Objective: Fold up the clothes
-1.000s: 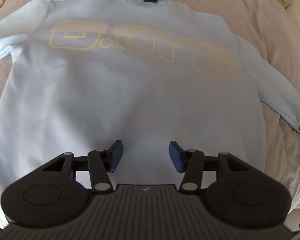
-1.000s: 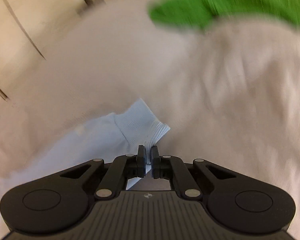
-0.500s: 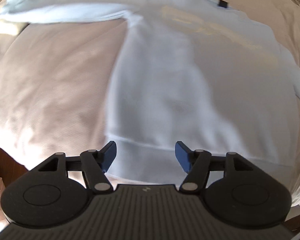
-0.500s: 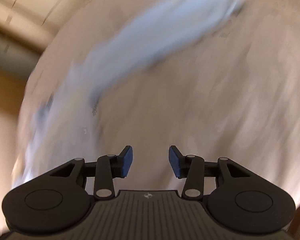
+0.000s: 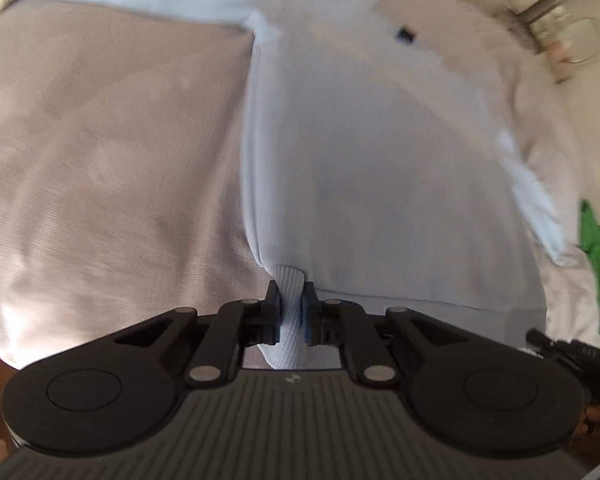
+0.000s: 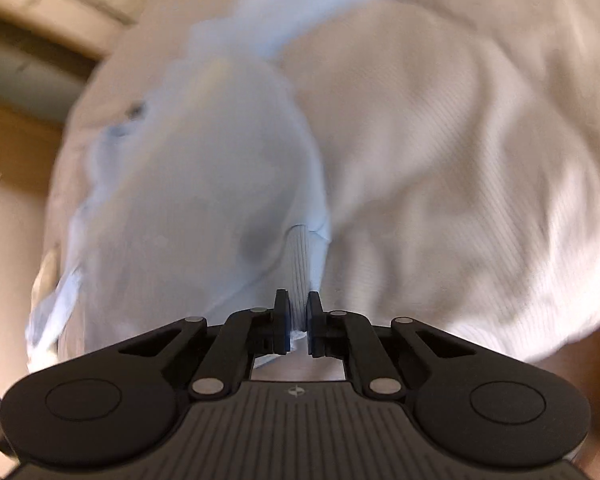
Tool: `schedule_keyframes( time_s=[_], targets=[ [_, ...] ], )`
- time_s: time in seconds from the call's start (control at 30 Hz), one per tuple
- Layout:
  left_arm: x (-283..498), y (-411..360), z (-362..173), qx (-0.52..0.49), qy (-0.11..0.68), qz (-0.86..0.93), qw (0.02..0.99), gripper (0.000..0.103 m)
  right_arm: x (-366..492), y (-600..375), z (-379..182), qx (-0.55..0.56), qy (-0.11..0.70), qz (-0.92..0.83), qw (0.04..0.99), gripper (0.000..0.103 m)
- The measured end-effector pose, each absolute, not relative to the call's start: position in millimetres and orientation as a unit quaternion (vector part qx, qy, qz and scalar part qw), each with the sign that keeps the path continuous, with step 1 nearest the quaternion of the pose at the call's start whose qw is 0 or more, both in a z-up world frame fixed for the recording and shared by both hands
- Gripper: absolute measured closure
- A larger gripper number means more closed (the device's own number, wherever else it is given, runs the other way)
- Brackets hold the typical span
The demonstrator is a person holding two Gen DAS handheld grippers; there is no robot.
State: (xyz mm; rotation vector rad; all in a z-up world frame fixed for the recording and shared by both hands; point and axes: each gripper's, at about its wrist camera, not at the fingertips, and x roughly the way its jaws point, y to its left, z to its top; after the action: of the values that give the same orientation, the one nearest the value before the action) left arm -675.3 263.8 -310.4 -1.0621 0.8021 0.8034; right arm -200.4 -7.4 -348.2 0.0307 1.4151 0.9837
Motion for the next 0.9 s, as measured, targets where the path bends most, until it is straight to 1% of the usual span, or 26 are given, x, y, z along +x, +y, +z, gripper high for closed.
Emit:
schedule_keyframes(
  time_s=[0.03,0.13,0.23,0.27,0.3,0.33,0.37,0.4,0.43,0.47,0.5,0.53,0.6,0.7,0.77,0.83,0.9],
  targets=[
    [-681,265,-312,-0.482,0.363,0.361,0.711,0.096,-206,-6,-337,0.007,0.607,0.449,0.656,0.096],
    [-686,268,-328,-0.485,0.381,0.356,0.702,0.095,-195,-9,-331,-0.011,0.599,0.445,0.666,0.097],
    [-668,272,-353,-0.47,0.418,0.361,0.689,0.092,-199,-12,-365,-0.046,0.624,0.399,0.671,0.098],
    [-666,272,-350,-0.459,0.426,0.364,0.689,0.091,-200,-12,-376,-0.053,0.629,0.387,0.672,0.098],
    [-664,272,-347,-0.449,0.433,0.367,0.69,0.087,-200,-5,-377,-0.061,0.632,0.381,0.672,0.097],
    [-662,272,-345,-0.439,0.441,0.37,0.69,0.079,-200,3,-378,-0.068,0.635,0.375,0.672,0.095],
    [-662,272,-340,-0.427,0.448,0.376,0.689,0.073,-201,10,-379,-0.076,0.638,0.369,0.671,0.09],
    [-666,271,-333,-0.414,0.456,0.389,0.685,0.062,-201,18,-380,-0.084,0.641,0.363,0.671,0.077],
    [-669,271,-326,-0.401,0.463,0.403,0.68,0.061,-201,25,-379,-0.094,0.641,0.357,0.672,0.069],
    [-672,271,-317,-0.389,0.468,0.42,0.674,0.063,-203,29,-369,-0.126,0.622,0.349,0.689,0.065],
    [-673,272,-310,-0.373,0.473,0.435,0.669,0.074,-204,34,-358,-0.155,0.601,0.342,0.706,0.064],
    [-671,272,-302,-0.35,0.476,0.448,0.671,0.078,-204,37,-346,-0.168,0.578,0.338,0.724,0.064],
    [-655,271,-289,-0.318,0.465,0.448,0.695,0.078,-202,46,-328,-0.188,0.535,0.346,0.748,0.064],
    [-618,267,-289,-0.311,0.44,0.415,0.734,0.078,-209,76,-319,-0.21,0.479,0.404,0.751,0.064],
    [-596,264,-303,-0.304,0.442,0.402,0.742,0.076,-221,102,-332,-0.231,0.455,0.454,0.73,0.064],
    [-589,258,-323,-0.315,0.457,0.411,0.723,0.075,-233,127,-350,-0.257,0.437,0.496,0.705,0.064],
    [-590,250,-338,-0.334,0.469,0.428,0.697,0.077,-238,126,-369,-0.291,0.459,0.493,0.68,0.064]
  ],
)
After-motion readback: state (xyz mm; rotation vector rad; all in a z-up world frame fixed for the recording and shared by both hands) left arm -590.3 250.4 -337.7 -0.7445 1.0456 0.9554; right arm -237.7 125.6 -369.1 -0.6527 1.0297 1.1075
